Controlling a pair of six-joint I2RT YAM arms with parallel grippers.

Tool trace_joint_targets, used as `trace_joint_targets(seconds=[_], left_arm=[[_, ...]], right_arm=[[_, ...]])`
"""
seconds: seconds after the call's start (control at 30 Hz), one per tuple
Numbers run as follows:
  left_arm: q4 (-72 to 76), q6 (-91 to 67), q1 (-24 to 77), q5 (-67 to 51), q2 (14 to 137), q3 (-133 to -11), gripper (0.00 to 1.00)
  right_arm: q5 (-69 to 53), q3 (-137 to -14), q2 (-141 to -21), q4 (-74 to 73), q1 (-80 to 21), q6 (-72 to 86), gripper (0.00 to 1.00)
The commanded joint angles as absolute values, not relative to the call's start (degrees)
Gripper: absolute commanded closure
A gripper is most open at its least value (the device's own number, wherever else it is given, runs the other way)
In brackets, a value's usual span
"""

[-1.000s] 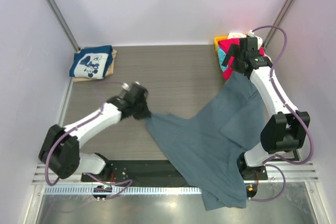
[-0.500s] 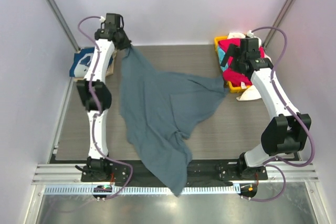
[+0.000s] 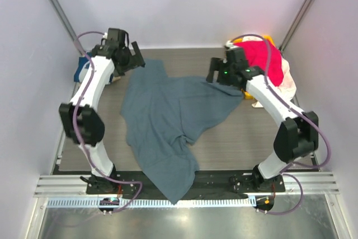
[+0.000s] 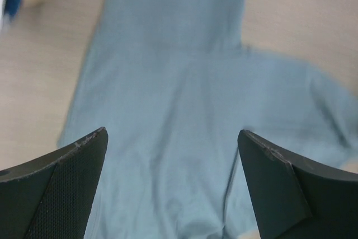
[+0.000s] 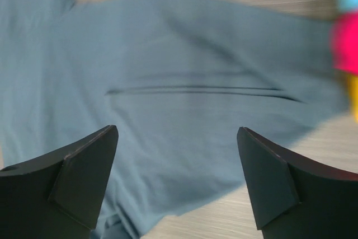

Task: Fold and stack the t-shirts
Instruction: Flatten the tshirt out

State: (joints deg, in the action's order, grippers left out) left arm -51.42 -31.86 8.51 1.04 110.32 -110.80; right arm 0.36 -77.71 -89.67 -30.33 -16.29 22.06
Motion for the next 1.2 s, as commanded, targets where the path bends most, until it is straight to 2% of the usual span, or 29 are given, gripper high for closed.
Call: trace_joint_targets(seconds=[0.0,0.03,0.2,0.33,0.47,0.63,0.93,1.17], left_arm=[[-50.8,-31.2,12.0,4.5,96.8,-95.7,0.0],[-49.9,-31.4,12.5,4.4,89.9,-87.9,0.0],[-50.6,-27.8,13.1,7.6,73.5,-74.0,0.0],[-53.8,-24.7,13.0,11.1,65.6,-69.7,0.0],[-48.6,-22.6,13.0,13.0,59.2,-62.7,0.0],[-48.6,-23.2,13.0,11.9,59.6,-60.4,0.0],[-48.1,-23.3,12.0,11.2,59.1,-60.2,0.0],[-48.1,-23.3,11.4,11.6,59.2,-60.1,0.0]], right_arm=[[-0.3,-81.3,-95.1,-28.4,-23.5,20.6,0.09],[-0.3,-82.8,-96.6,-28.4,-24.9,20.6,0.13],[5.1,-89.5,-108.2,-30.7,-32.2,20.0,0.29],[7.7,-98.7,-116.3,-33.2,-35.4,20.5,0.34],[9.3,-104.7,-122.9,-35.7,-37.4,21.7,0.36],[12.3,-110.4,-129.3,-38.2,-39.2,22.3,0.43],[14.2,-110.2,-131.7,-39.1,-39.3,23.0,0.66],[15.7,-109.9,-129.6,-39.5,-39.3,22.7,0.89]])
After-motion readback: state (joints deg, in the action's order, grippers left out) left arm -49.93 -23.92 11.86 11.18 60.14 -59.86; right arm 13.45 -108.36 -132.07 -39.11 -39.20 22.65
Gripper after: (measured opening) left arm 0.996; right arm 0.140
